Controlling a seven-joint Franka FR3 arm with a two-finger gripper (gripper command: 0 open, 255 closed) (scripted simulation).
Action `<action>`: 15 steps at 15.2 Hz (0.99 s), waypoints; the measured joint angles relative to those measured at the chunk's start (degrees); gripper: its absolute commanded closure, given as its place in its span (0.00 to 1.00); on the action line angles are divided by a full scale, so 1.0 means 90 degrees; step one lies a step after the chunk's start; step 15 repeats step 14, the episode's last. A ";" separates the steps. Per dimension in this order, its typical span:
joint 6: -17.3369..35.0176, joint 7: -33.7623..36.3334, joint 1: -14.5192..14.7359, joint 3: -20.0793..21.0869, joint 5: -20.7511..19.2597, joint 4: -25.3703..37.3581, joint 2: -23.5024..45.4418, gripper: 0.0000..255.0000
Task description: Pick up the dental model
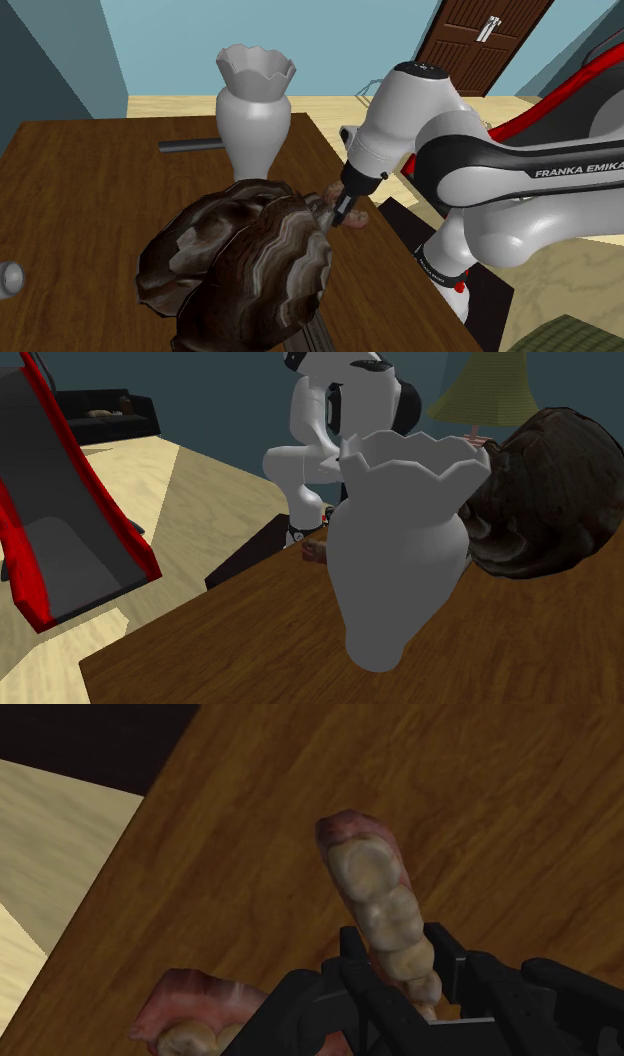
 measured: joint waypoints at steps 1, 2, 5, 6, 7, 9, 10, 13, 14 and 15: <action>-0.0080 0.0007 -0.0001 -0.0015 -0.0014 0.0049 -0.0025 1.00; -0.0178 0.0008 -0.0009 -0.0042 -0.0038 0.0112 -0.0059 1.00; -0.0481 0.0012 -0.0037 -0.0123 -0.0112 0.0324 -0.0150 1.00; -0.0575 0.0009 -0.0046 -0.0153 -0.0136 0.0385 -0.0183 1.00; -0.0655 0.0013 -0.0058 -0.0172 -0.0159 0.0461 -0.0188 1.00; -0.0857 0.0012 -0.0075 -0.0231 -0.0208 0.0603 -0.0249 1.00; -0.0942 0.0020 -0.0068 -0.0248 -0.0217 0.0640 -0.0297 1.00; -0.1221 0.0029 -0.0106 -0.0316 -0.0290 0.0908 -0.0309 1.00; -0.1281 0.0034 -0.0108 -0.0329 -0.0301 0.0952 -0.0326 1.00; -0.1281 0.0034 -0.0108 -0.0329 -0.0301 0.0952 -0.0326 1.00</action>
